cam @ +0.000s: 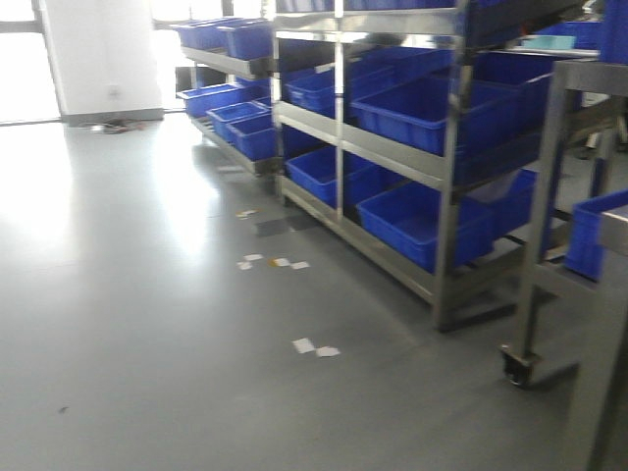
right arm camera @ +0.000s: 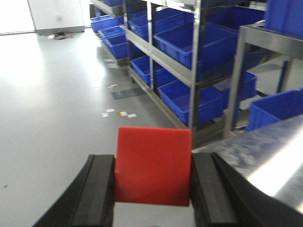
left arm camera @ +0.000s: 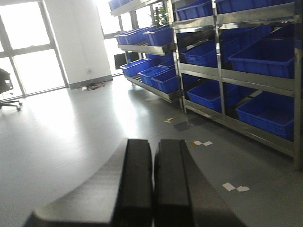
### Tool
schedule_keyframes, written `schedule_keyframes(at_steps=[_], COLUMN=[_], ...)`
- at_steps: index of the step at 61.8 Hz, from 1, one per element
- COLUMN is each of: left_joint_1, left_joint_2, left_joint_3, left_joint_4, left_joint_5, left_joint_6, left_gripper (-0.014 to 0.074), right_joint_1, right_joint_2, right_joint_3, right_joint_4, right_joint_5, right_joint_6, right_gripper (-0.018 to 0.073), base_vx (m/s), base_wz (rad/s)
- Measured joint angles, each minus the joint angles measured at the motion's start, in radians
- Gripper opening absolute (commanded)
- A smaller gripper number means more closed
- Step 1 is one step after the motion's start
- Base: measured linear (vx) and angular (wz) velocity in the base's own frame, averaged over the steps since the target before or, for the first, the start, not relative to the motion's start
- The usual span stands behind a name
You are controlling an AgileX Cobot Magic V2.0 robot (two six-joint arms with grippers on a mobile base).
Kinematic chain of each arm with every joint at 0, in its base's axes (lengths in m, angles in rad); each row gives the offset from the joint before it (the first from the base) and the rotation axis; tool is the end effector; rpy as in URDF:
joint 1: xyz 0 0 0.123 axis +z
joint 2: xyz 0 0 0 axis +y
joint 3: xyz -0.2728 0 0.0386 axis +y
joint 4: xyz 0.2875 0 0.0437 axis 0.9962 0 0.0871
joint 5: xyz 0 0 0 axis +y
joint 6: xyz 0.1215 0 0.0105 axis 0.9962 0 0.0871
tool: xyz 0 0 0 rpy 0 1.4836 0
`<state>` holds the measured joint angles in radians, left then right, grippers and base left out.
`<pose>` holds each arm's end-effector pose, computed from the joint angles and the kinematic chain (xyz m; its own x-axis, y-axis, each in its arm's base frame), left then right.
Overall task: Pick red cube and place on left shelf
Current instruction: 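Drive the base forward down the aisle between bin shelves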
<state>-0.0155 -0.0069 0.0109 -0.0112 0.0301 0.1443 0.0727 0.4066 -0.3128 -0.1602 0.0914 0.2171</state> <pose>0.1364 -0.0022 0.2086 0.0547 0.1319 -0.9898 0.0087 0.9911 0.1325 0.1761 0.0110 0.2710 -0.0996 0.0504 -0.9937 -0.0525 0.9971 0.0559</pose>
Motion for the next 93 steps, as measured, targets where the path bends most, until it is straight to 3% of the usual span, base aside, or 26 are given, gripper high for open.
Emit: schedule_keyframes(at_steps=[93], left_joint_1=[0.000], left_joint_2=[0.000], left_joint_3=[0.000], left_joint_4=[0.000], left_joint_5=[0.000], left_joint_6=[0.000], left_gripper=[0.0106], right_joint_1=[0.000], right_joint_2=[0.000], right_joint_3=[0.000], right_joint_4=[0.000], right_joint_5=[0.000], right_joint_6=[0.000], right_gripper=[0.0059], base_vx=[0.03], base_wz=[0.31])
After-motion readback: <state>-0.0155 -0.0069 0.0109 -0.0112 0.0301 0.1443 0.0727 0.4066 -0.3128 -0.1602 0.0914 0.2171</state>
